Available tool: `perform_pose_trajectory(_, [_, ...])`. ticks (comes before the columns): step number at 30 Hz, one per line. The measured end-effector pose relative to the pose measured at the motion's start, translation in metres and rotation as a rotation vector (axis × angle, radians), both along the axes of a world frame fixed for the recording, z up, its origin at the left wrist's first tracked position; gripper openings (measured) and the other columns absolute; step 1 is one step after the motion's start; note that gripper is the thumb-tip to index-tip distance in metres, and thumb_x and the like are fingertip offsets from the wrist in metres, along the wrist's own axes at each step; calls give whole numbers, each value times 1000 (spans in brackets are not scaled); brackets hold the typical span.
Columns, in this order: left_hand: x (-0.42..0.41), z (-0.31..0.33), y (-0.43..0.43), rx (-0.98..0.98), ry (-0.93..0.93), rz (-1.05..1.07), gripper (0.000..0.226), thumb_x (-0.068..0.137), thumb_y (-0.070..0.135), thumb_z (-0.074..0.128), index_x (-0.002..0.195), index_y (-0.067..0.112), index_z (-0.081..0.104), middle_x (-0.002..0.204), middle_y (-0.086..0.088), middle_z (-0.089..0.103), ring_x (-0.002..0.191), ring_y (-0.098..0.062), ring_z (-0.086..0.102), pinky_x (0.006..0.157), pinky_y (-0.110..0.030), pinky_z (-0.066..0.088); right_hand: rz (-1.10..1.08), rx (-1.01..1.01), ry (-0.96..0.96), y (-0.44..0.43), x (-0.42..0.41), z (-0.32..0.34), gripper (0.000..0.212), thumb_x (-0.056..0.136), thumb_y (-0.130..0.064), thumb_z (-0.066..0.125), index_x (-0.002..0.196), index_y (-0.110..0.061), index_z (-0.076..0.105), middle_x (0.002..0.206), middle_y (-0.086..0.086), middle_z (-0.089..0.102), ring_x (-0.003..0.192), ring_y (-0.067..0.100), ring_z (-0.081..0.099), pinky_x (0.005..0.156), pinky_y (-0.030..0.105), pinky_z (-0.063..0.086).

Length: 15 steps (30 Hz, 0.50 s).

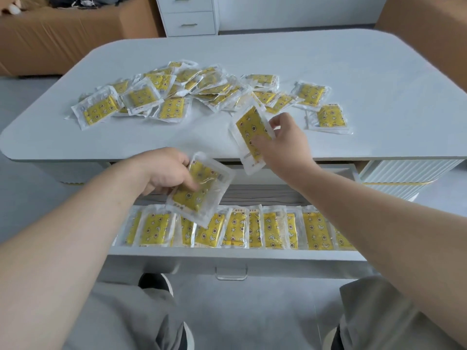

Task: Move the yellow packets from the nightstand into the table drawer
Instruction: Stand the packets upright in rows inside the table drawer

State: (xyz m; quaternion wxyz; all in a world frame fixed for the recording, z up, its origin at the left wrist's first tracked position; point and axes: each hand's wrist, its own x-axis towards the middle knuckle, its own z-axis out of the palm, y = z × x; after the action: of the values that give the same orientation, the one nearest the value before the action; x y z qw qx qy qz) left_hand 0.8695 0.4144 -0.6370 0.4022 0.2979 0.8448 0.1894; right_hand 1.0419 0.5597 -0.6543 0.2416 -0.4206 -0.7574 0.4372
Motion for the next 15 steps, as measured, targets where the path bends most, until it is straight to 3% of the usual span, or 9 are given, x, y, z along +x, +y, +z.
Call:
perform_pose_trajectory(4, [-21,-30,-16,-162,-12,81,18,80,2,80,95,6,70,74,-7,73,63,-20,63,54,-26,48,85,-126,91,-23,-4,1,32,84,-15,69,106,-22,47,97,-3,72,77,17,72,59,30,58])
perform_pose_trajectory(7, [-35,-55,-25,-274,-68,192,24,83,4,78,104,2,66,89,-13,71,81,-25,63,76,-36,54,176,-196,46,-38,-6,-2,42,84,-10,74,113,-22,46,99,-3,71,77,14,73,57,29,61])
perform_pose_trajectory(10, [-46,-76,-33,-373,-116,280,22,85,2,76,102,2,62,91,-11,64,83,-24,59,78,-34,52,235,-249,-6,-49,-8,-11,48,83,-8,78,115,-23,45,101,-2,72,81,16,74,67,36,64])
perform_pose_trajectory(13, [-54,-94,-39,-398,-164,361,25,84,-2,76,106,0,65,113,-13,71,108,-27,67,99,-41,53,287,-263,-65,-52,-9,-17,55,83,-8,79,124,-23,46,109,-2,69,93,19,72,76,39,64])
perform_pose_trajectory(15, [-54,-101,-42,-410,-153,359,29,83,0,77,110,0,65,115,-15,71,110,-27,67,99,-43,54,312,-267,-106,-52,-9,-20,58,83,-7,79,128,-22,46,111,-1,68,96,20,70,80,41,63])
